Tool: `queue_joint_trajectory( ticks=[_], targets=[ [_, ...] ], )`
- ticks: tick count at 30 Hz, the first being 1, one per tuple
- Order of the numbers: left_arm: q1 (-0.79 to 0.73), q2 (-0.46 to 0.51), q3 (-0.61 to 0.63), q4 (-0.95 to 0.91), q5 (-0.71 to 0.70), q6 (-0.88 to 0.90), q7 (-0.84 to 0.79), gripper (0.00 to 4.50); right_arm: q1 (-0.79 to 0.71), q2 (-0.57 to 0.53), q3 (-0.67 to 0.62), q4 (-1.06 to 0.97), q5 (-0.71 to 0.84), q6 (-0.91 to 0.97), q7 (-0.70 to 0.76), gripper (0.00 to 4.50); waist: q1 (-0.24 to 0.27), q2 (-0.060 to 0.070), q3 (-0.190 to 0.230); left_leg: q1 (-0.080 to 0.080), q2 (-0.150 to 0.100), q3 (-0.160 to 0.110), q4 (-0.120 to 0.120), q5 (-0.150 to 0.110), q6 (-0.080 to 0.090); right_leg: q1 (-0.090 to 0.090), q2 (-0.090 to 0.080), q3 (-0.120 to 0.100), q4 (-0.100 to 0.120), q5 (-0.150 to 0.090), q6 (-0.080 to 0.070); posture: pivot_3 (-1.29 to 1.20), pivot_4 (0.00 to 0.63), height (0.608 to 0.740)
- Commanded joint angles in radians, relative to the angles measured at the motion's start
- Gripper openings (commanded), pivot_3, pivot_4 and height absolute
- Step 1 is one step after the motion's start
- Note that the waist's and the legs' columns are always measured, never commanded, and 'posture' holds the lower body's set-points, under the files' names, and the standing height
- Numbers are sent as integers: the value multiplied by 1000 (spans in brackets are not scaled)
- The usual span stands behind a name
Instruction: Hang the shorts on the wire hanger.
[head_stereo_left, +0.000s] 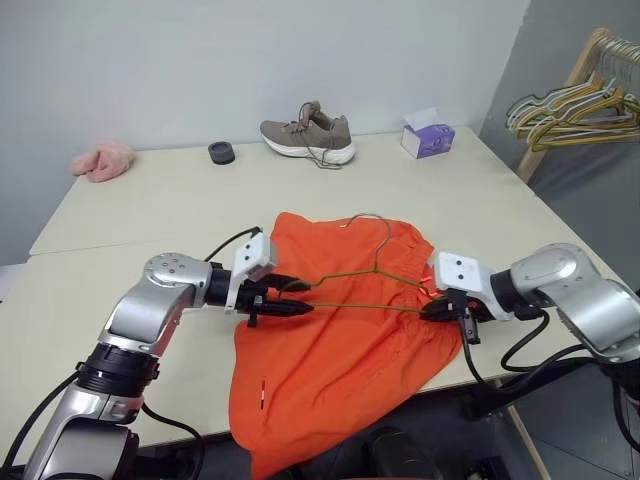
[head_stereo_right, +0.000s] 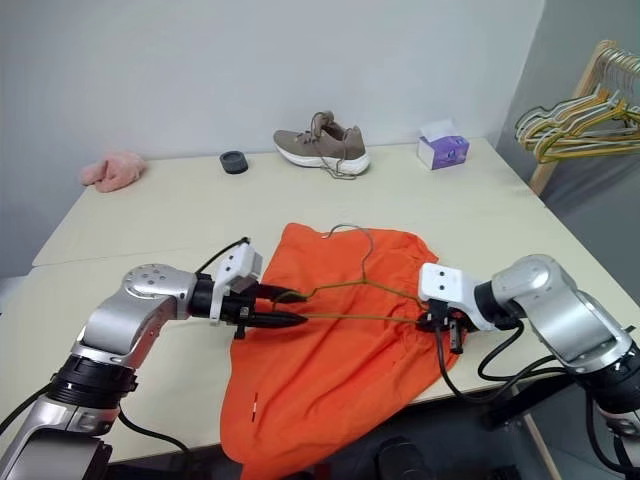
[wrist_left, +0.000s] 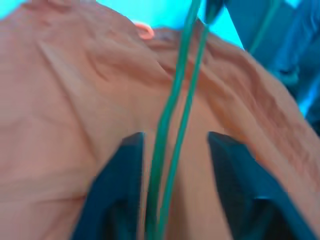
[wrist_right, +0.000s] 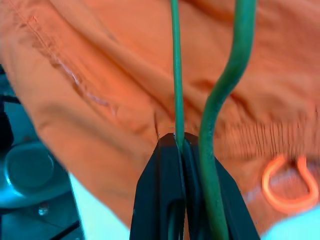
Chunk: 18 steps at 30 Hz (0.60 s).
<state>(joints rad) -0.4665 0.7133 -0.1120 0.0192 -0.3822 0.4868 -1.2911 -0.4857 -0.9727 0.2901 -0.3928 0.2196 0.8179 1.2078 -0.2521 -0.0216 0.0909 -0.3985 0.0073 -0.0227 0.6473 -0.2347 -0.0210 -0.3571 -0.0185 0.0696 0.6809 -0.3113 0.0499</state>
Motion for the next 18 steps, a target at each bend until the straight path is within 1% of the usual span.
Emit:
queue_joint_trajectory(
  ticks=[1,2,5,9,12,15,18],
  targets=[
    [-23,-9,51,-3,-47,38,26,3459,30,-24,-72,-53,43,32,-17,0,-1,0,0,0,0,0,0,0,0,0,0,0,0,-1,1,-291,48,740],
    [-25,-7,59,-4,-55,47,30,3780,46,-28,-88,-60,52,43,-27,0,-2,0,0,0,0,0,0,0,0,0,0,0,0,-1,2,-295,49,740],
    [-43,-2,86,14,-72,78,52,3780,113,-36,-164,-88,93,98,-65,0,-2,0,0,0,0,0,0,0,0,0,0,0,0,-1,2,-307,50,740],
    [-82,-5,110,87,-54,69,100,3780,246,-51,-346,-87,146,178,-121,0,-1,0,0,0,0,0,0,0,0,0,0,0,0,-1,2,-321,54,740],
    [-79,4,91,105,-32,37,86,3780,362,-65,-468,-73,157,205,-154,0,-1,-1,0,0,-2,1,0,0,0,1,1,0,-1,-1,3,-338,57,740],
    [-66,3,68,96,-18,12,69,3780,444,-63,-539,-76,176,237,-179,0,-5,-1,0,0,-2,2,0,0,0,1,1,1,-1,-2,3,-363,63,740],
    [-61,-14,49,72,-29,-1,41,3780,532,-55,-613,-19,179,275,-210,0,-14,-1,0,0,-2,2,0,0,0,1,1,2,-1,-2,3,-370,63,740]
  ],
)
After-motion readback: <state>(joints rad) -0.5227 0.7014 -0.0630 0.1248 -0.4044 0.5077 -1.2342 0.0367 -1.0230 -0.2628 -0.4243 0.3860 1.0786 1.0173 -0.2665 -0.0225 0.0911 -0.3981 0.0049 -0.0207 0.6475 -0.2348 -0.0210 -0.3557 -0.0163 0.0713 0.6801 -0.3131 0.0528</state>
